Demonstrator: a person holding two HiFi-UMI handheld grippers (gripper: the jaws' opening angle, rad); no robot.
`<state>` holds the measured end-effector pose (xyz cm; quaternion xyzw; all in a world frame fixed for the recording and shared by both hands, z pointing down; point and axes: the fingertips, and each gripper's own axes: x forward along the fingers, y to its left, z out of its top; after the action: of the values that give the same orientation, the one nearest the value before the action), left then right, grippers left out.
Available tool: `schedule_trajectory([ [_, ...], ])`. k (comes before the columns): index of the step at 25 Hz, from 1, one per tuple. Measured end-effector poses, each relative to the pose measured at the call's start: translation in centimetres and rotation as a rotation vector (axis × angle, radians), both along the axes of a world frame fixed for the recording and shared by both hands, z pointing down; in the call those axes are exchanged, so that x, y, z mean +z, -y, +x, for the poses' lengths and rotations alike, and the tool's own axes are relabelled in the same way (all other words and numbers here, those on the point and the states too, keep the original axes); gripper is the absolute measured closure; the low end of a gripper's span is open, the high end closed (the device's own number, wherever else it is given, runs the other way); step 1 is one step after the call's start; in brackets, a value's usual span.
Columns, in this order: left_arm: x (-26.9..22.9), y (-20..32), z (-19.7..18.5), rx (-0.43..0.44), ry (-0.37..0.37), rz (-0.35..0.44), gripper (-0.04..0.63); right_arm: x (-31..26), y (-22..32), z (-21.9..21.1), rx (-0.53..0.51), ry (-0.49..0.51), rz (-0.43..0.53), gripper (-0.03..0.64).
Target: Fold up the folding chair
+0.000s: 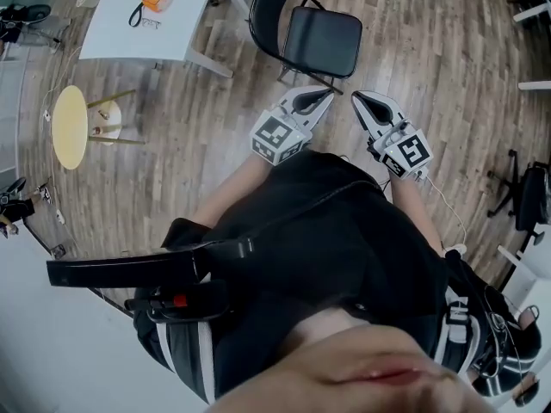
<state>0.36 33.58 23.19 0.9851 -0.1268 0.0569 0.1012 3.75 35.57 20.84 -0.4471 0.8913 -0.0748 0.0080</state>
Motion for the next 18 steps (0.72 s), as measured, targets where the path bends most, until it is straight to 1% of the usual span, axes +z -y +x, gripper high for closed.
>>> schedule_trajectory([
  [5,-0.5,4.4,-2.3,0.035,-0.006,0.030,0.591,-0.5,4.2,-2.3,0.045,-0.003,0.000,0.609],
  [11,0.0,8.0,-5.1,0.087,-0.012,0.030,0.591,-0.6,7.9,-4.3,0.119,0.016,0.008,0.609],
  [15,0.5,9.2,-6.3,0.130,-0.003,0.027,0.591,-0.5,9.0,-4.2,0.170,0.007,0.006,0.609],
  [18,0.5,9.9,-6.5,0.141,0.002,0.034,0.591,-0.2,9.2,-3.6,0.198,0.011,-0.017,0.609],
])
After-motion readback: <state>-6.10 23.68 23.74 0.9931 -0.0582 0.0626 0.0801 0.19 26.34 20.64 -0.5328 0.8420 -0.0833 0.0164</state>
